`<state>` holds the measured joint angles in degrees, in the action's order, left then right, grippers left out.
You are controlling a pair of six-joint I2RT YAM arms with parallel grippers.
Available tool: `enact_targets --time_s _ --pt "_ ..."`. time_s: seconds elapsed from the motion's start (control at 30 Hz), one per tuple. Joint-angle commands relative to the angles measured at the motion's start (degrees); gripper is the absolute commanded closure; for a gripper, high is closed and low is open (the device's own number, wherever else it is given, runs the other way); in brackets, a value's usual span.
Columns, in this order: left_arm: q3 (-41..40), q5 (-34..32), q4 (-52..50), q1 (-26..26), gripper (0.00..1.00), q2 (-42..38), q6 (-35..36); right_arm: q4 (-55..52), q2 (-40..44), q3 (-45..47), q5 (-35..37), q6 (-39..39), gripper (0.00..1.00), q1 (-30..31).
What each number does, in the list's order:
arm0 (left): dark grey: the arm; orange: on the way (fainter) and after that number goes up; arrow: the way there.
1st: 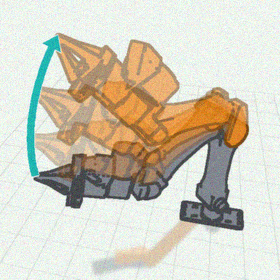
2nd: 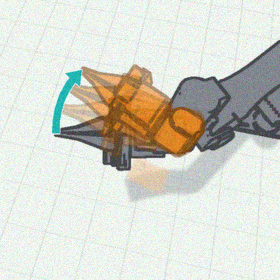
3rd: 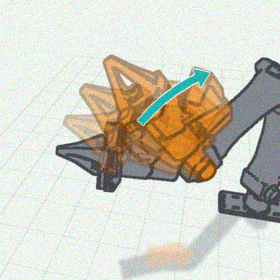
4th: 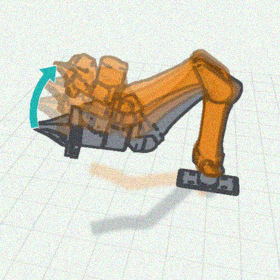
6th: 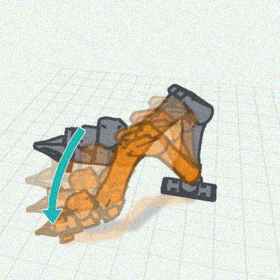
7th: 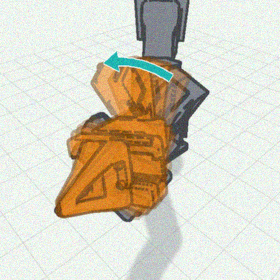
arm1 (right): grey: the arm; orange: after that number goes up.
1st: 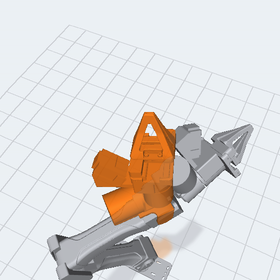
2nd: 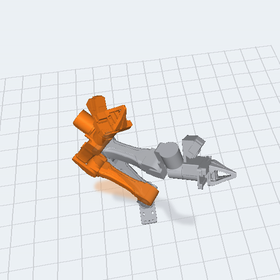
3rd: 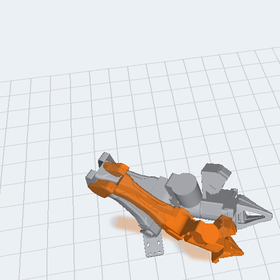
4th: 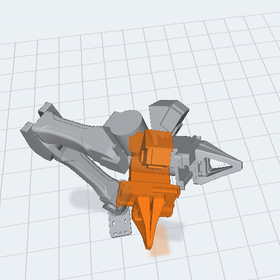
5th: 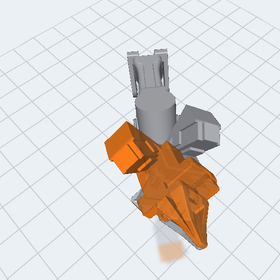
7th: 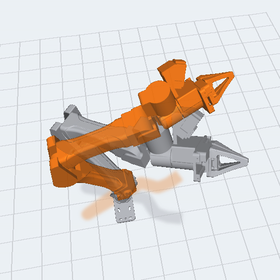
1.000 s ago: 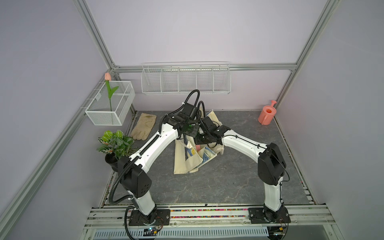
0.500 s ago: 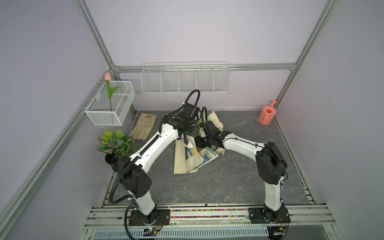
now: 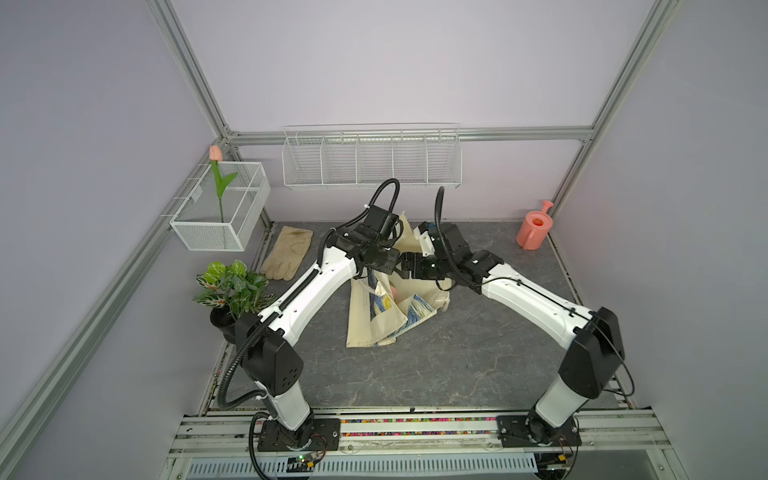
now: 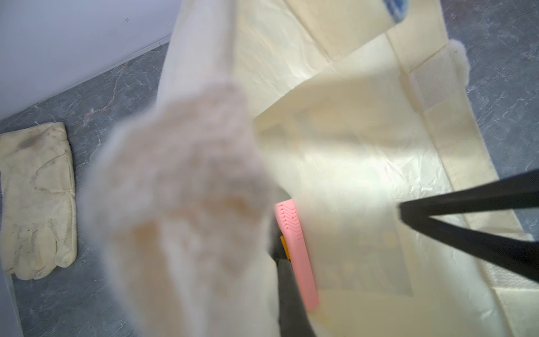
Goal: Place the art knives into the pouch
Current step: Place the utility knife in the pouch, then close the pouch at the center of the board.
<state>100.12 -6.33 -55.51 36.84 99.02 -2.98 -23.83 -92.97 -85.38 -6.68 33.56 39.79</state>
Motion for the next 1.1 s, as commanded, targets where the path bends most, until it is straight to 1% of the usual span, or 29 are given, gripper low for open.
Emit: enact_targets --time_s 0.0,0.23,0.4,0.5,0.6,0.83,0.9,0.97,1.0,1.03,1.07 --pt "0.78 0.71 0.01 0.38 1.0 1.01 0.08 -4.42 4.94 2.37 4.42 -2.98 0.13 -1.78" --pt "0.78 0.56 -0.12 0.34 1.0 1.02 0.12 -5.08 11.02 9.9 5.13 -3.24 0.12 -9.17" --pt "0.78 0.53 -0.12 0.39 1.0 1.0 0.18 -5.78 11.38 12.7 5.09 -4.11 0.13 -13.05" --pt "0.78 0.54 -0.07 0.35 1.0 0.84 0.18 -5.13 10.84 14.07 4.82 -4.29 0.13 -14.19" --pt "0.78 0.42 -0.1 0.34 1.0 0.82 0.2 -2.95 9.5 15.56 2.79 -3.91 0.14 -14.98" --pt "0.78 0.35 -0.05 0.38 1.0 0.97 0.18 1.79 2.78 16.63 -2.09 -3.14 0.16 -15.23" --pt "0.7 0.31 -0.09 0.35 1.0 0.82 0.18 3.43 1.32 16.98 -3.63 -2.56 0.22 -15.26" --pt "0.72 0.23 -0.12 0.35 1.0 0.84 0.17 4.61 0.14 17.09 -4.94 -2.1 0.32 -15.2" --pt "0.7 0.19 -0.08 0.34 1.0 0.84 0.17 4.91 -0.26 17.17 -5.45 -1.94 0.43 -15.2" --pt "0.74 0.33 -0.1 0.39 1.0 0.82 0.17 5.11 -0.29 17.18 -5.85 -1.84 0.59 -15.2" --pt "0.7 0.31 -0.08 0.38 1.0 0.83 0.22 5.28 -0.15 17.26 -5.98 -1.78 0.73 -15.21"
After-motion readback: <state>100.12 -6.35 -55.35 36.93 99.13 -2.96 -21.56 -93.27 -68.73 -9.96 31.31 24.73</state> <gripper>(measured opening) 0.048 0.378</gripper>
